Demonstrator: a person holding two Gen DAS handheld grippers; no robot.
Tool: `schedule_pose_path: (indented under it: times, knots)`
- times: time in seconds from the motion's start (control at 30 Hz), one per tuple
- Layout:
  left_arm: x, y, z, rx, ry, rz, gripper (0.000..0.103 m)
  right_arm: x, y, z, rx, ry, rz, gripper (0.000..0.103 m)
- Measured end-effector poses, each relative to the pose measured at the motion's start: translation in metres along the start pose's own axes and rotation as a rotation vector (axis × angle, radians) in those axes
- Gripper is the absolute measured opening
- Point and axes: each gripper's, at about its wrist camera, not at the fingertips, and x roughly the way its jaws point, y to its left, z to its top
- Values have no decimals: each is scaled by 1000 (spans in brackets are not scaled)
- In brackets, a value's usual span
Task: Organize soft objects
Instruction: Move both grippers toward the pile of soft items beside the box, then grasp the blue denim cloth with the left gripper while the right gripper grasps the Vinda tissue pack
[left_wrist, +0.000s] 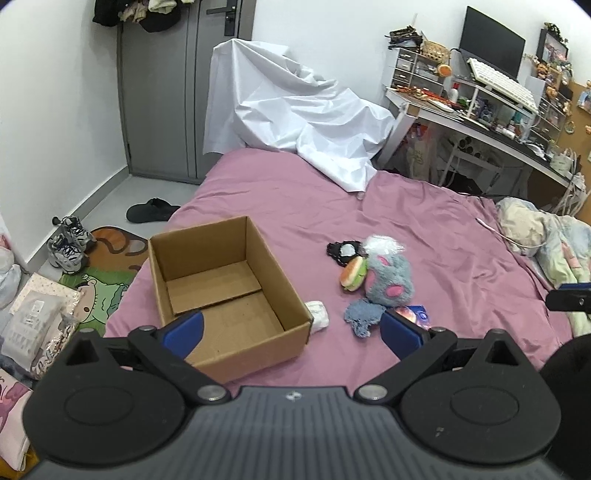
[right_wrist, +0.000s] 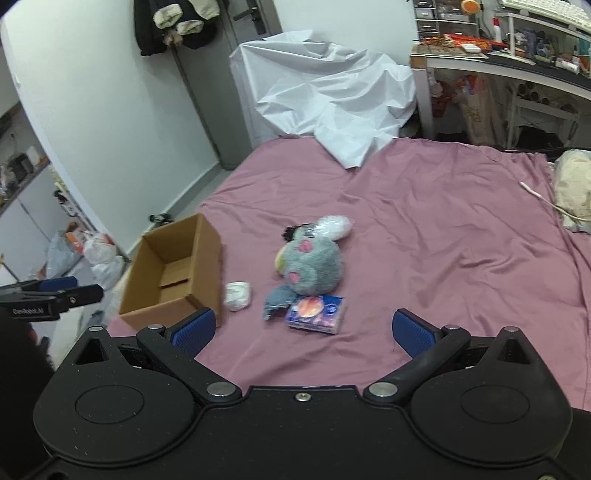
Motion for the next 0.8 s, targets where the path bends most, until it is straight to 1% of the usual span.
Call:
schedule_pose_path:
  times: [0.1,0.17,0.23,0.37,0.5,0.63,0.8]
  knots:
    - [9,1,0,1,-7,-11,102,6,-7,-3,15,1,-6,103]
    - [15,-1,1,15,-11,-4,102,10,-11,-4,27,5,-9,103]
    - [23,-4,1,33,3,4,102,14,-15,-6,32,5,-13,103]
    - [39,-4,3,39,35,-6,102,21,-21,-8,30,13,1,103]
    - [54,-7,4,58,69,-31,102,30,-27,-9,41,22,-11,103]
    - [68,-12,4,96,99,-86,102,41,-40,-12,98,49,-25,103]
    - [87,-20,3,128,125,-114,102,52,-51,-17,127,61,-13,103]
